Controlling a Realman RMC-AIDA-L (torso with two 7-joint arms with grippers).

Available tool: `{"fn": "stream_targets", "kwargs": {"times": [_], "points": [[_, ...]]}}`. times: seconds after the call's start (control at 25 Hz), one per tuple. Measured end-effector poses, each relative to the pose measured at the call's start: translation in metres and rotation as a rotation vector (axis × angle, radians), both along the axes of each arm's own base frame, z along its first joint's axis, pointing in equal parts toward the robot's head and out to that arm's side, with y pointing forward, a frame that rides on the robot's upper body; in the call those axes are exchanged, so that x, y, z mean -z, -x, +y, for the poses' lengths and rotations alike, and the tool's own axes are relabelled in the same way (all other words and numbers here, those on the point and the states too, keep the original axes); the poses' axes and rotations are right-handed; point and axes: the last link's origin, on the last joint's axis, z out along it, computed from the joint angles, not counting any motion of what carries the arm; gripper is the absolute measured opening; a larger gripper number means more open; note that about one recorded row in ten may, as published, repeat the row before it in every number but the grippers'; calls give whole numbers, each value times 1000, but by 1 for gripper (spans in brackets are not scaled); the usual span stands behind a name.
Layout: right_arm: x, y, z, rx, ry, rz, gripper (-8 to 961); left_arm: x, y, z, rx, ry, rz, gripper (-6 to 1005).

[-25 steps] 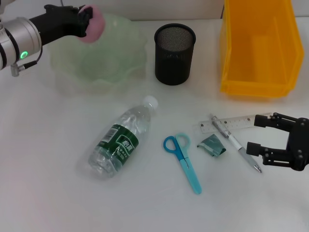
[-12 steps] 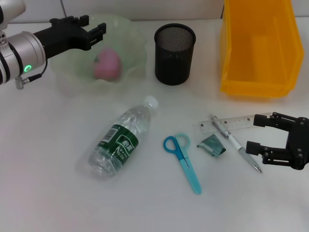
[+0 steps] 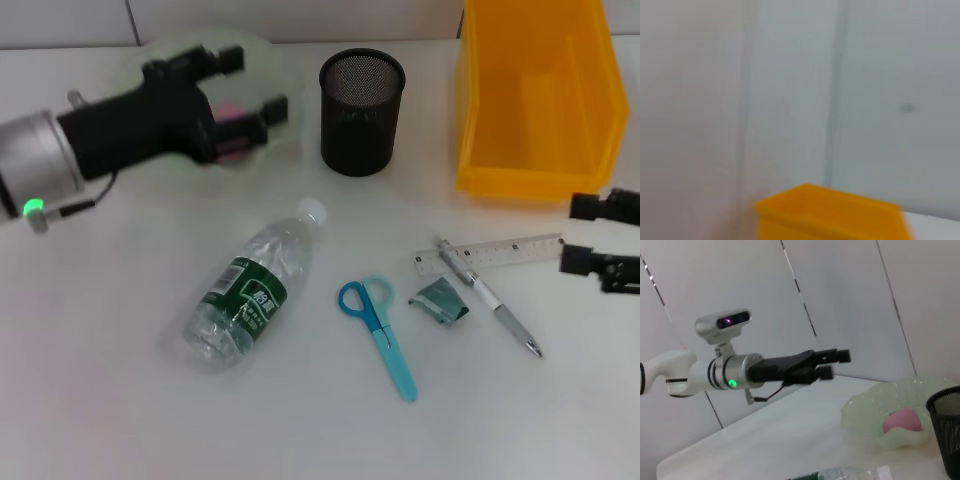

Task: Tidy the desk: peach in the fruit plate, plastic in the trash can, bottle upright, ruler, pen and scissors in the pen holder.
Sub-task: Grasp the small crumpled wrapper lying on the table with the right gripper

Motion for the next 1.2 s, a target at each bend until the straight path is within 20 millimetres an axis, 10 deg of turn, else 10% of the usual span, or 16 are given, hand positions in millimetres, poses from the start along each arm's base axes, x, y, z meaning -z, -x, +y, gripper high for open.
{"fn": "stream_targets", "kwargs": {"times": [0.32,0.64,1.2], "points": [[-35,53,35,149,165,-350,820,21,19,-61,162,117,-28,813],[13,102,65,158,304,-723,820,28,29,-77,151,145,-54,813],[87,112,83,182,324,-889,814,30,31,-78,135,154,-56,813]]}}
